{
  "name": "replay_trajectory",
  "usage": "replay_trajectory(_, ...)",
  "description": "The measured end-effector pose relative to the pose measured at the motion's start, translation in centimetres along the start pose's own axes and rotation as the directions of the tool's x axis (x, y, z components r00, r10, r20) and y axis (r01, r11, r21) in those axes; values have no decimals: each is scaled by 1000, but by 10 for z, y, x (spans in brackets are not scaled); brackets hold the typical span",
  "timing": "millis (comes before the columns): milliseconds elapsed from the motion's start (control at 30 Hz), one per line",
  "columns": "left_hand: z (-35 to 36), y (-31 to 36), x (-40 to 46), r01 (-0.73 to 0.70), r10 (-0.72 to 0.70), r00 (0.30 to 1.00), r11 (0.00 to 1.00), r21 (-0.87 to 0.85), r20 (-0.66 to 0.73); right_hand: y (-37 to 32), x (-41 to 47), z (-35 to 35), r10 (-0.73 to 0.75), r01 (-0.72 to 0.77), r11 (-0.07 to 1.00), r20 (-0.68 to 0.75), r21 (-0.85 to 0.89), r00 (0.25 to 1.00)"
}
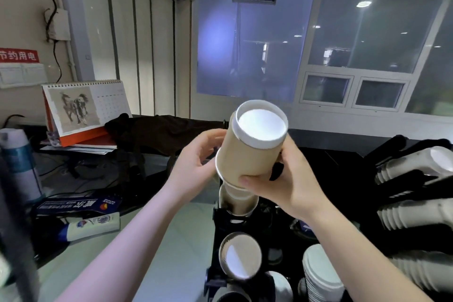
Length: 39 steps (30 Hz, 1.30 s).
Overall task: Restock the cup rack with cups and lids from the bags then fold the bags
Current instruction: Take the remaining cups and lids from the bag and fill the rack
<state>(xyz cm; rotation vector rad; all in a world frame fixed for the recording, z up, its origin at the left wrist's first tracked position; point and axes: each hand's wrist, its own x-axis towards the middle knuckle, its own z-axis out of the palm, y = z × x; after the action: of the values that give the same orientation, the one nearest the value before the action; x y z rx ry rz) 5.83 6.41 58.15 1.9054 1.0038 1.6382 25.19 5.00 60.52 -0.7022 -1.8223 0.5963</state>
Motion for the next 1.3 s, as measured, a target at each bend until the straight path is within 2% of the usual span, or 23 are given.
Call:
replay_trajectory(167, 3, -8, -32, 60, -61, 996, 998, 21, 67, 25, -22, 6, 77, -74, 996, 59, -51, 995)
replay_trajectory(333, 12, -13, -44, 109, -115, 984, 993, 46, 135, 43, -21, 18, 158, -133, 957, 78, -257, 984)
replay_trajectory(400, 17, -13, -47, 99, -111, 986, 990, 99, 121, 49, -22, 22, 164, -126, 944, 105, -304, 981)
replay_trajectory(567, 24, -17, -47, 80, -93, 992, 986, 147, 83, 51, -24, 19, 115, -87, 949, 76, -304, 990)
replay_trajectory(767, 24, -23, -44, 99, -116, 985, 987, 129, 128, 59, -21, 19, 153, -111, 924, 86, -367, 985)
replay_trajectory(967, 27, -24, -50, 97, -114, 987, 985, 144, 114, 61, -28, 20, 167, -129, 928, 82, -348, 983)
replay_trajectory(1133, 23, -25, -77, 167, -174, 984, 973, 158, 34, 64, -54, 18, 242, -234, 930, -10, -281, 970)
replay_trajectory(1300, 17, -16, -111, 211, -211, 977, 974, 84, -11, 59, -88, 17, 255, -277, 929, -119, -243, 959)
